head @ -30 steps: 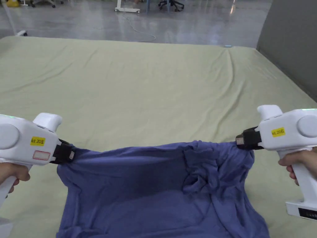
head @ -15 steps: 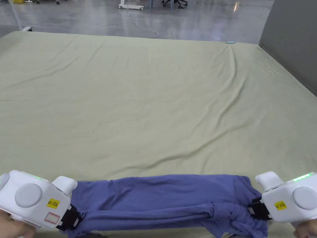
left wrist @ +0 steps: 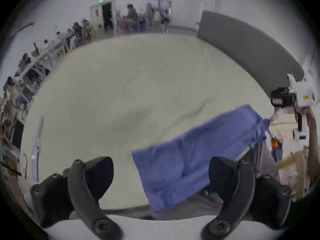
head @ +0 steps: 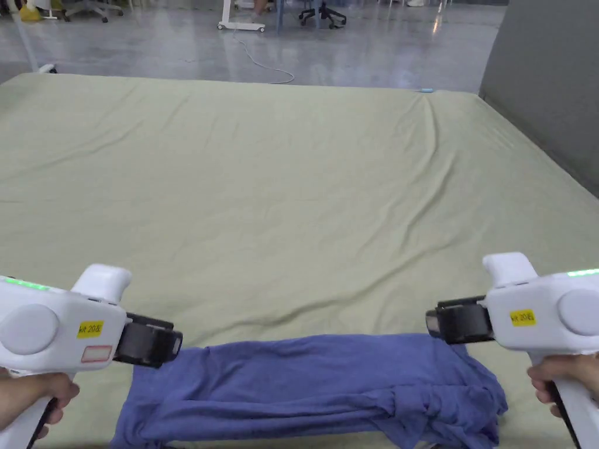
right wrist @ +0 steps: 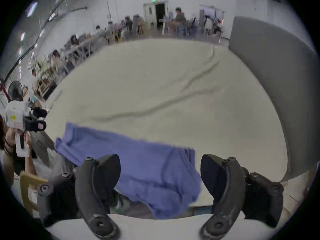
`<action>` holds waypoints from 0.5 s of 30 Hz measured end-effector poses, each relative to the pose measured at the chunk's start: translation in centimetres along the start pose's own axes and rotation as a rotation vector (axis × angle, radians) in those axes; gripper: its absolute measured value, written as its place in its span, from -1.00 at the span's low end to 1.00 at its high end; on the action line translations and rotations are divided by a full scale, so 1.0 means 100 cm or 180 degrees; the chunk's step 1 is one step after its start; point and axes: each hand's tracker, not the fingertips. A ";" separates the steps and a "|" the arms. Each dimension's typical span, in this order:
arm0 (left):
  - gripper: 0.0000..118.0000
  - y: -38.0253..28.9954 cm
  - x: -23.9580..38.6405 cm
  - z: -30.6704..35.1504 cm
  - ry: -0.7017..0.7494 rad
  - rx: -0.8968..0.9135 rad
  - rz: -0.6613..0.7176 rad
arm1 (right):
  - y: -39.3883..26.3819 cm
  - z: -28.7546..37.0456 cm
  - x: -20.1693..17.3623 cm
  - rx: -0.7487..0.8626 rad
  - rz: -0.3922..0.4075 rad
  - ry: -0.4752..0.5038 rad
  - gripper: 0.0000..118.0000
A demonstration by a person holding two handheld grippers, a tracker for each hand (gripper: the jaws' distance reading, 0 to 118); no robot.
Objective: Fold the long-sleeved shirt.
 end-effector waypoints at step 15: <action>-1.00 0.001 -0.015 -0.006 -0.0234 0.0560 0.0934 | 0.017 -0.025 -0.062 0.0544 0.0077 -0.0482 -1.00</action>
